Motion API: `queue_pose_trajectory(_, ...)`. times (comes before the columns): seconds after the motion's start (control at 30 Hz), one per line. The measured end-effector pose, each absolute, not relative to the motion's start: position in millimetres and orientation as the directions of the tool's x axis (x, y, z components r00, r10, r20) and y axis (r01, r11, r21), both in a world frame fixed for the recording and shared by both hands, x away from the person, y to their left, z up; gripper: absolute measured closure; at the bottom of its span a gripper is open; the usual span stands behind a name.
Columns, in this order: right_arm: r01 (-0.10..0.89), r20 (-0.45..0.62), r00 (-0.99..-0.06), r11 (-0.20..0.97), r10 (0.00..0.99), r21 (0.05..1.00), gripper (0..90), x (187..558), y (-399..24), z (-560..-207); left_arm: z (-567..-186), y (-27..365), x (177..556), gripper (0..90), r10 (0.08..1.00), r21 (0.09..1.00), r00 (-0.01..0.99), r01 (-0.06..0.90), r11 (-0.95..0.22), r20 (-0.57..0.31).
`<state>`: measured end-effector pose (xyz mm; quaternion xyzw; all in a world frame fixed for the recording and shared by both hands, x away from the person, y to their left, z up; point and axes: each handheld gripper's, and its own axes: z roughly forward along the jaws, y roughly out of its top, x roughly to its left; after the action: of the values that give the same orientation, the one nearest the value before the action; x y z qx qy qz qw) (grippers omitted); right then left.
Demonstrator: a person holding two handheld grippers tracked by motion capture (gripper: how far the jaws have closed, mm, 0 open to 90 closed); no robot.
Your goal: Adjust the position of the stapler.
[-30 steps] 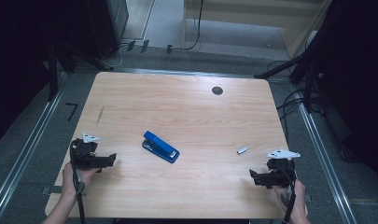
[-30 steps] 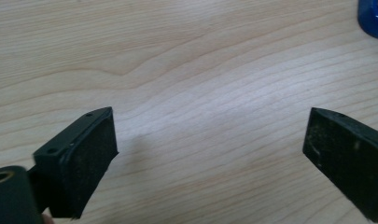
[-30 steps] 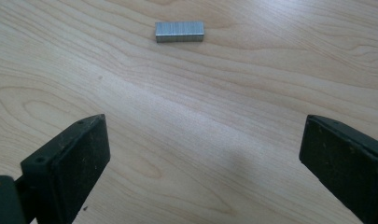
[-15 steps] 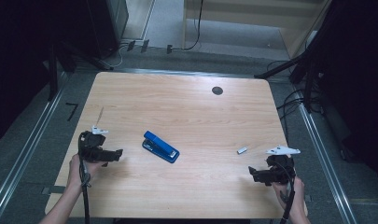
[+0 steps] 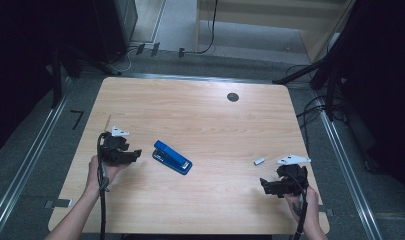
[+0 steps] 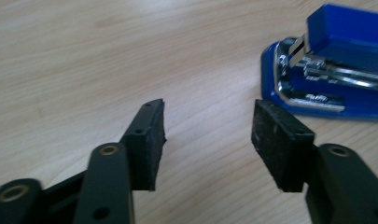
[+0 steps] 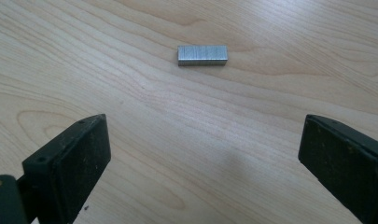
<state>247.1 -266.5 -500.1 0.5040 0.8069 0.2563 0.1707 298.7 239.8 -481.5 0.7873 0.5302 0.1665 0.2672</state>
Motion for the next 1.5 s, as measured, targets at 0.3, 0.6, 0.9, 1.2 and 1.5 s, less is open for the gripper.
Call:
queue_pose_trajectory(0.3,0.728,-0.002,-0.427,0.345,0.904,0.593,2.5,242.3,-271.0,-498.7,-483.5,223.8,312.7,71.0,0.901,0.625,0.433,0.714,-0.316,-0.039)
queue_pose_trajectory(0.6,0.728,0.011,-0.444,0.354,0.896,0.587,3.4,243.4,-269.9,-503.0,-492.4,213.1,323.7,73.8,0.894,0.636,0.445,0.705,-0.315,-0.051)
queue_pose_trajectory(0.9,0.727,0.011,-0.451,0.36,0.892,0.585,3.5,242.9,-269.6,-503.3,-499.3,200.1,327.3,77.8,0.879,0.626,0.473,0.706,-0.332,-0.067)
queue_pose_trajectory(1.2,0.723,0.013,-0.463,0.369,0.886,0.584,3.5,243.0,-266.3,-502.7,-502.7,180.8,327.2,80.9,0.853,0.631,0.515,0.689,-0.356,-0.08)
queue_pose_trajectory(1.5,0.718,0.019,-0.483,0.384,0.875,0.581,3.5,242.2,-262.5,-503.8,-503.4,156.3,321.2,81.3,0.809,0.623,0.58,0.669,-0.405,-0.097)
